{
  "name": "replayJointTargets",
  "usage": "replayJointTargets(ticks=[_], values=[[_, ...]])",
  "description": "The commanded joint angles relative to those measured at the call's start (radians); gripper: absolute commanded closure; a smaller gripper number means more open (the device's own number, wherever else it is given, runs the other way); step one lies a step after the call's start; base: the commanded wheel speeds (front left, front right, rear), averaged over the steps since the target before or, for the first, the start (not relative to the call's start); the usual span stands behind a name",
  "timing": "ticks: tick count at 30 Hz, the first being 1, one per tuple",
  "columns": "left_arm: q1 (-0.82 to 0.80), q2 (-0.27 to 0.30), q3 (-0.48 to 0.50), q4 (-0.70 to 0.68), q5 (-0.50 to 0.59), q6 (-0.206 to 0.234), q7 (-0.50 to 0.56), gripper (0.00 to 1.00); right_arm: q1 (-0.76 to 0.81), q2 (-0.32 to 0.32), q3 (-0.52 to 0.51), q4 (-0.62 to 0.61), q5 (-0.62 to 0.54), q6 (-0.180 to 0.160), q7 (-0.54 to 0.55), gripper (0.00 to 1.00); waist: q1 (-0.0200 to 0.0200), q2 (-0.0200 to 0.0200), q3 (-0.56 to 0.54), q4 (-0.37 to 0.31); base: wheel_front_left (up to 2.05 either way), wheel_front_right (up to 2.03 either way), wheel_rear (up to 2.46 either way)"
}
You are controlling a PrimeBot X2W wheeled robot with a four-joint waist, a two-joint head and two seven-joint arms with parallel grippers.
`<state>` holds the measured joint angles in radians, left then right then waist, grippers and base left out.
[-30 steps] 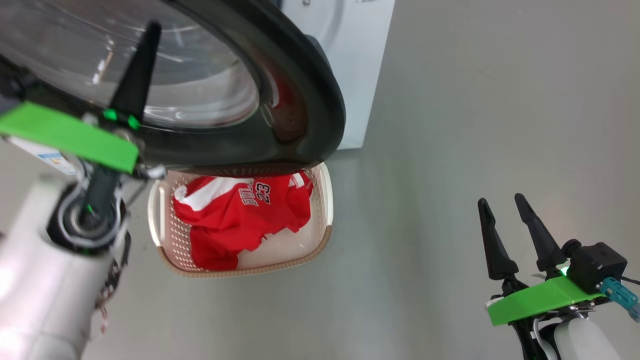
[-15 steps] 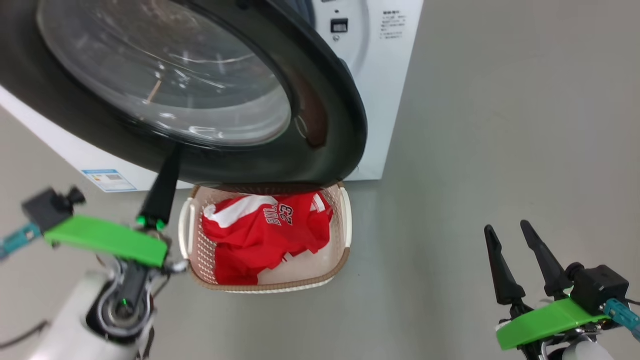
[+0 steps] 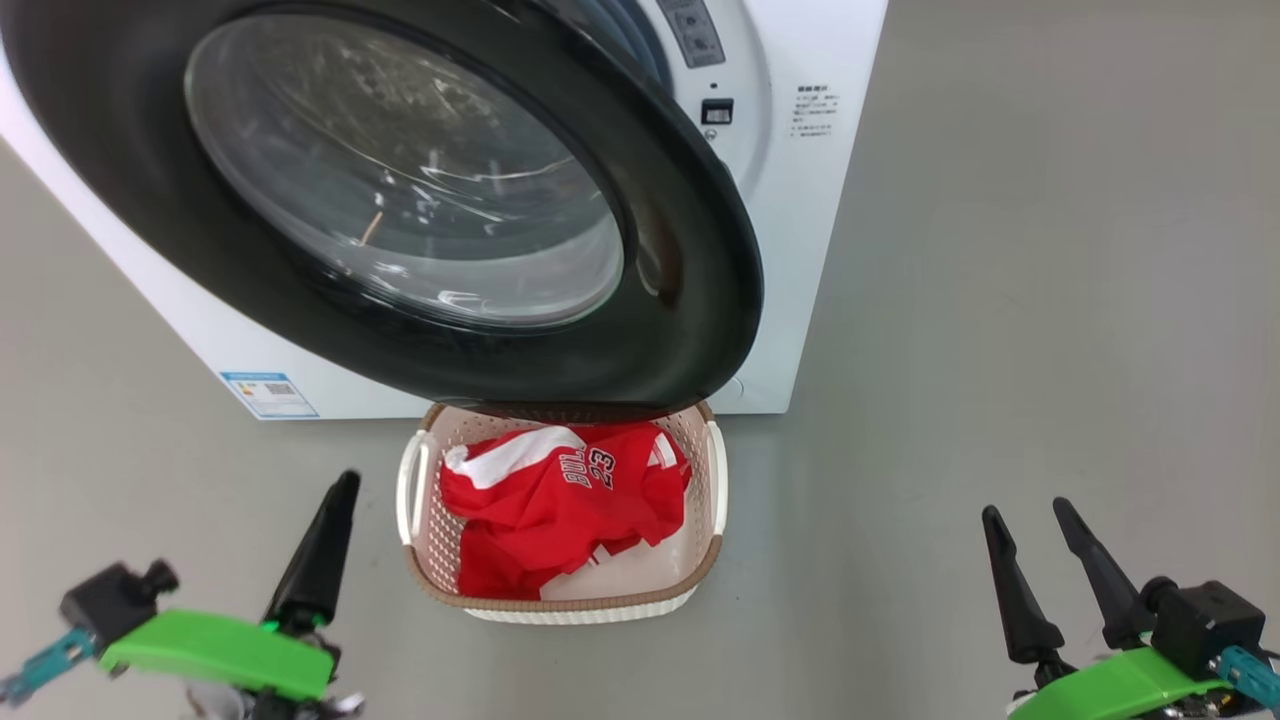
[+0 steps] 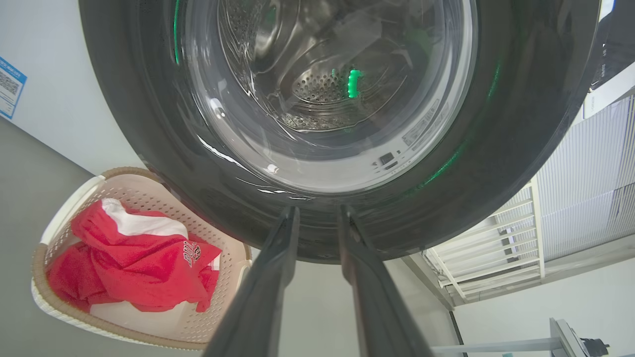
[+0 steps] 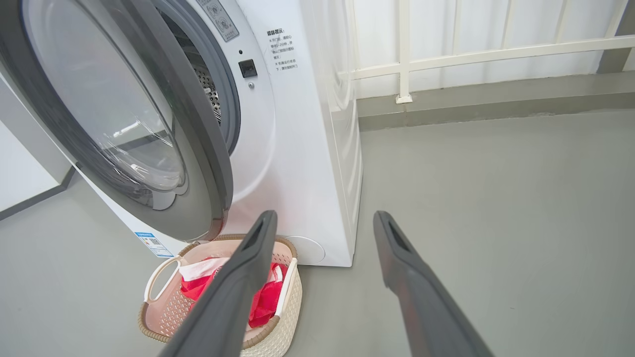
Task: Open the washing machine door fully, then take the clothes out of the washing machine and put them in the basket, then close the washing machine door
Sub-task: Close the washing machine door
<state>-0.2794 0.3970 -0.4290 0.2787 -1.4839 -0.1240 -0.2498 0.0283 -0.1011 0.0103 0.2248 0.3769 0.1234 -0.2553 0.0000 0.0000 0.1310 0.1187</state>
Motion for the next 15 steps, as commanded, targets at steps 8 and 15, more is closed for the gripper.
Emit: replayJointTargets(ticks=[8,15], values=[[0.088,0.027,0.122,-0.010,0.117,-0.007,-0.012,0.17,0.032,-0.024,0.010,-0.026,0.004,0.007,-0.006,0.00,0.0000,0.0000,-0.027,0.016,0.00,0.00,0.00],[0.166,0.005,0.209,-0.012,0.278,-0.007,-0.012,0.00,0.061,-0.026,-0.004,-0.031,0.007,0.007,-0.006,0.00,0.0000,0.0000,-0.046,0.015,0.00,0.00,0.00]])
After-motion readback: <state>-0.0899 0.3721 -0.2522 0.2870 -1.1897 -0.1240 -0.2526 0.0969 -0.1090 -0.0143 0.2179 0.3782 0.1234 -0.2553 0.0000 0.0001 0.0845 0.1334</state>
